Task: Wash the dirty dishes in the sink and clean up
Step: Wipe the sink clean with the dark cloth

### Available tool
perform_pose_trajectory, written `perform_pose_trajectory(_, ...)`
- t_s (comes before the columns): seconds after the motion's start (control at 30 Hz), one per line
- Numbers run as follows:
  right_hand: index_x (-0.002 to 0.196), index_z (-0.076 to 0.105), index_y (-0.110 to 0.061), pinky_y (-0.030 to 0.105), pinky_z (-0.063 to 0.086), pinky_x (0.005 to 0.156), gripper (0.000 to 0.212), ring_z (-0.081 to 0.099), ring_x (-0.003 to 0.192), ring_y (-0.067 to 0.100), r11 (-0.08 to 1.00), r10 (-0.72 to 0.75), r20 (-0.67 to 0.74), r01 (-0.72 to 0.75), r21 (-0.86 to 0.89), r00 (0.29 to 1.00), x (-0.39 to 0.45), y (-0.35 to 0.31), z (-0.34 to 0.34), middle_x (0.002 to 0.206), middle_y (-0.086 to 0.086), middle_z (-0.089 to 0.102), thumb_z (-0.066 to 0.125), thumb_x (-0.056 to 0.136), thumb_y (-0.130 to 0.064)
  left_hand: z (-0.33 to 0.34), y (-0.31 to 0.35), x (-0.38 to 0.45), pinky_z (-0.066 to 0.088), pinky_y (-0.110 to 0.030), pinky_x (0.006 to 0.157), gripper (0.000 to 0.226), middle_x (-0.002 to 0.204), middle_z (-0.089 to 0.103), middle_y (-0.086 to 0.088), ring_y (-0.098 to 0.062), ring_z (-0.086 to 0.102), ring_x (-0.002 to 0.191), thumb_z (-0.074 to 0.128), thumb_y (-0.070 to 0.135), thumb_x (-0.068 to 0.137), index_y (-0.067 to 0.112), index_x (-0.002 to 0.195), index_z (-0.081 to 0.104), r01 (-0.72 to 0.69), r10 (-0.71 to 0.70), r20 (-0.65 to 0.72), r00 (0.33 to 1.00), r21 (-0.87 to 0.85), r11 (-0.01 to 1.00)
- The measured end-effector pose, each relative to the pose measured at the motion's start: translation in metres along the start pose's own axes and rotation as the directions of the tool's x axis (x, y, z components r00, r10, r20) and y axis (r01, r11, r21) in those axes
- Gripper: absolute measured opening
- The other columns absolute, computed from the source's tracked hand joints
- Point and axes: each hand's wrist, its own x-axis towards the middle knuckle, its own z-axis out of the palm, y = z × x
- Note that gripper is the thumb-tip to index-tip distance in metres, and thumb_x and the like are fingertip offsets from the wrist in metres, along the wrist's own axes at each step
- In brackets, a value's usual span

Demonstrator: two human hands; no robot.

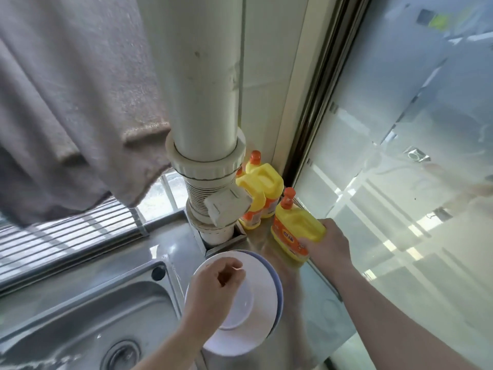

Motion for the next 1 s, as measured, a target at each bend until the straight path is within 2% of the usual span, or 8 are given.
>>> perform_pose_trajectory(0.17,0.133,0.047,-0.029,0.044,0.049,0.100,0.074,0.054,0.124,0.027,1.000,-0.027,0.007,0.027,0.016,1.000,0.003,-0.001,0.001,0.133,0.003,0.053,0.090,0.073,-0.031,-0.024,-0.022,0.002,0.059,-0.036,0.075,0.030,0.082,0.077,0.006,-0.013,0.069,0.069,0.053,0.008,0.107,0.031,0.104,0.072,0.164,-0.192,-0.116,0.975,-0.215,0.963)
perform_pose_trajectory(0.23,0.147,0.039,-0.030,0.048,0.046,0.111,0.087,0.046,0.136,0.022,0.996,-0.058,-0.127,0.066,0.060,0.990,-0.016,0.003,-0.007,0.147,-0.001,0.042,0.090,0.076,-0.033,-0.030,-0.031,0.004,0.061,-0.036,0.073,0.032,0.084,0.077,0.001,-0.018,0.071,0.068,0.048,0.002,0.107,0.023,0.106,0.072,0.227,-0.285,-0.158,0.945,-0.310,0.923)
perform_pose_trajectory(0.33,0.134,0.047,-0.024,0.054,0.053,0.098,0.061,0.057,0.115,0.027,0.953,-0.242,-0.345,0.288,0.089,0.907,-0.069,-0.004,0.002,0.124,0.002,0.049,0.082,0.085,-0.016,-0.044,-0.054,0.001,0.061,-0.036,0.077,0.036,0.096,0.075,-0.008,-0.026,0.073,0.080,0.042,-0.006,0.107,0.014,0.107,0.071,0.267,-0.378,-0.192,0.906,-0.436,0.859)
perform_pose_trajectory(0.5,0.114,0.056,-0.035,0.029,0.058,0.073,0.032,0.062,0.093,0.011,0.842,-0.472,-0.060,0.470,0.266,0.880,-0.147,-0.048,0.070,0.105,-0.021,0.055,0.071,0.090,-0.019,-0.078,-0.121,-0.023,0.059,-0.034,0.081,0.039,0.103,0.073,-0.020,-0.032,0.073,0.094,0.040,-0.020,0.100,0.004,0.116,0.066,0.368,-0.574,-0.163,0.802,-0.622,0.691)
perform_pose_trajectory(0.67,0.105,0.058,-0.041,0.015,0.052,0.072,0.031,0.062,0.089,0.007,0.834,-0.537,0.379,0.406,0.373,0.754,-0.206,-0.117,0.156,0.104,-0.016,0.060,0.067,0.095,-0.014,-0.147,-0.184,-0.055,0.057,-0.021,0.051,0.017,0.081,0.069,-0.014,-0.018,0.064,0.064,0.071,0.003,0.097,0.002,0.113,0.065,0.310,-0.813,-0.225,0.538,-0.844,0.439)
perform_pose_trajectory(0.8,0.097,0.066,-0.031,0.014,0.050,0.070,0.014,0.060,0.077,0.002,0.907,-0.421,0.659,0.304,0.291,0.624,-0.246,-0.149,0.240,0.092,-0.009,0.065,0.063,0.096,-0.018,-0.211,-0.230,-0.071,0.043,-0.015,0.036,0.019,0.068,0.059,-0.003,-0.006,0.051,0.047,0.073,0.023,0.096,0.009,0.094,0.062,0.256,-0.874,-0.162,0.458,-0.918,0.304)
perform_pose_trajectory(0.9,0.098,0.069,-0.019,0.029,0.054,0.065,0.013,0.062,0.066,0.008,0.955,-0.169,0.783,-0.098,0.281,0.599,-0.274,-0.165,0.303,0.084,0.001,0.067,0.061,0.097,-0.009,-0.232,-0.249,-0.070,0.053,-0.017,0.045,0.008,0.077,0.066,-0.009,-0.010,0.060,0.054,0.060,0.006,0.104,0.001,0.100,0.065,0.284,-0.822,-0.044,0.568,-0.927,0.245)
perform_pose_trajectory(1.0,0.107,0.064,-0.009,0.030,0.044,0.057,0.016,0.058,0.059,0.017,0.830,0.051,0.825,-0.483,0.278,0.563,-0.293,-0.174,0.345,0.077,0.008,0.063,0.052,0.099,-0.001,-0.241,-0.252,-0.067,0.056,-0.018,0.051,0.001,0.075,0.069,-0.012,-0.015,0.062,0.061,0.067,0.000,0.098,-0.001,0.099,0.067,0.347,-0.762,-0.008,0.647,-0.887,0.304)
